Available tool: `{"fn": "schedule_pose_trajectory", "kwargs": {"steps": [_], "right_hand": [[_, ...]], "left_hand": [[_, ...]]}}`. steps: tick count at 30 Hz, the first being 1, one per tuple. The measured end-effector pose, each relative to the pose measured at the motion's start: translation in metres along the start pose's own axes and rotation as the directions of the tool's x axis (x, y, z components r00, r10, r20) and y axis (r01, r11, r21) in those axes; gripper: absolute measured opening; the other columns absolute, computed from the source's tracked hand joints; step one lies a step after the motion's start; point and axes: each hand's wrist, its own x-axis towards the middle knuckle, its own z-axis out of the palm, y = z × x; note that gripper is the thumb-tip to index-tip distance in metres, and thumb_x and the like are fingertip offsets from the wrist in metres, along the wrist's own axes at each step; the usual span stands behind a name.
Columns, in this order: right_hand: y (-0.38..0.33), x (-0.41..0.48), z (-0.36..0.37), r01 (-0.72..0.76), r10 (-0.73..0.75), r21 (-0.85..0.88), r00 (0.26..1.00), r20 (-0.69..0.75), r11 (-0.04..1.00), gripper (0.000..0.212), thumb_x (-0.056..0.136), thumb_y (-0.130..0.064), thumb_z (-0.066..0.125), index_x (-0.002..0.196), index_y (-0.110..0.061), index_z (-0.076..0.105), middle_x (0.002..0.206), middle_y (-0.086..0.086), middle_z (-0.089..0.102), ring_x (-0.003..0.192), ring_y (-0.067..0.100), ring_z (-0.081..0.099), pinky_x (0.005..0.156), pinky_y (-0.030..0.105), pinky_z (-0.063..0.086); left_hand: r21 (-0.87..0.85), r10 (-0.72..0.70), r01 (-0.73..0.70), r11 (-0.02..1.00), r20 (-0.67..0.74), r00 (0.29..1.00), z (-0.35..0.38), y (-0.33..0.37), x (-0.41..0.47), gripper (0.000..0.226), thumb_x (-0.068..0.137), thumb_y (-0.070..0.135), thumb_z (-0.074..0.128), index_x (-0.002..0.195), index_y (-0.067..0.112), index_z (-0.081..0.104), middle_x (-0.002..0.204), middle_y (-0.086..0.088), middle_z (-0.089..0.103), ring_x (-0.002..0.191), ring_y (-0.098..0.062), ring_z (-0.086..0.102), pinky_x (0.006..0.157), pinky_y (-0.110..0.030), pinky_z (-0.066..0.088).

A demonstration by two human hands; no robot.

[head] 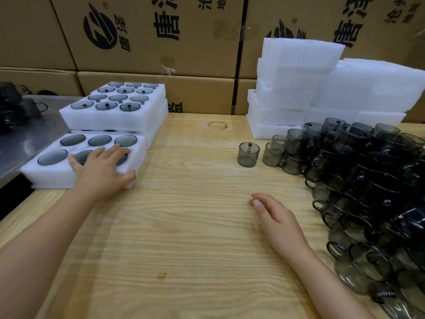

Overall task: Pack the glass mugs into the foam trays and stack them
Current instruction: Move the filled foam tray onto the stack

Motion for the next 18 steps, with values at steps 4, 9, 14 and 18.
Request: {"fn": "schedule_pose_trajectory", "kwargs": {"steps": [4, 9, 14, 18], "right_hand": [[-0.001, 0.000, 0.000, 0.021, -0.021, -0.039, 1.000, 0.002, 0.999, 0.029, 0.094, -0.034, 0.050, 0.121, -0.026, 0.059, 0.117, -0.009, 0.062, 0.111, -0.001, 0.052, 0.088, 0.005, 0.034], [-0.006, 0.000, 0.000, 0.044, -0.044, -0.076, 0.999, -0.004, 0.996, 0.028, 0.095, -0.030, 0.051, 0.120, -0.023, 0.060, 0.115, -0.011, 0.061, 0.111, 0.001, 0.051, 0.091, 0.013, 0.035], [-0.008, -0.001, 0.000, 0.047, -0.048, -0.074, 0.999, -0.010, 0.996, 0.027, 0.095, -0.028, 0.052, 0.120, -0.022, 0.061, 0.114, -0.009, 0.061, 0.110, 0.003, 0.052, 0.089, 0.008, 0.035], [-0.007, -0.001, -0.001, 0.051, -0.052, -0.082, 0.999, -0.007, 0.995, 0.027, 0.095, -0.029, 0.052, 0.120, -0.023, 0.060, 0.112, -0.013, 0.060, 0.111, 0.003, 0.052, 0.094, 0.017, 0.037]], "left_hand": [[-0.011, 0.001, -0.001, 1.000, 0.037, 0.999, 0.000, 0.000, 0.012, 0.049, 0.078, 0.053, 0.063, 0.124, 0.043, 0.047, 0.146, 0.010, 0.041, 0.138, -0.020, 0.030, 0.105, -0.071, 0.004], [-0.028, 0.025, -0.023, 0.999, 0.053, 0.998, 0.000, -0.004, 0.014, 0.050, 0.079, 0.054, 0.064, 0.124, 0.044, 0.046, 0.152, 0.013, 0.033, 0.141, -0.019, 0.025, 0.108, -0.066, 0.002], [-0.113, -0.198, 0.180, 0.977, -0.177, 0.964, 0.006, 0.013, -0.011, 0.083, 0.071, 0.066, 0.067, 0.139, 0.040, 0.028, 0.160, 0.000, 0.002, 0.146, -0.024, -0.009, 0.106, -0.065, -0.013], [-0.494, -0.582, 0.475, 0.728, -0.079, 0.809, 0.008, 0.034, -0.027, 0.128, 0.057, 0.065, 0.079, 0.148, 0.033, -0.005, 0.155, -0.020, -0.022, 0.144, -0.036, -0.019, 0.112, -0.060, 0.003]]}}
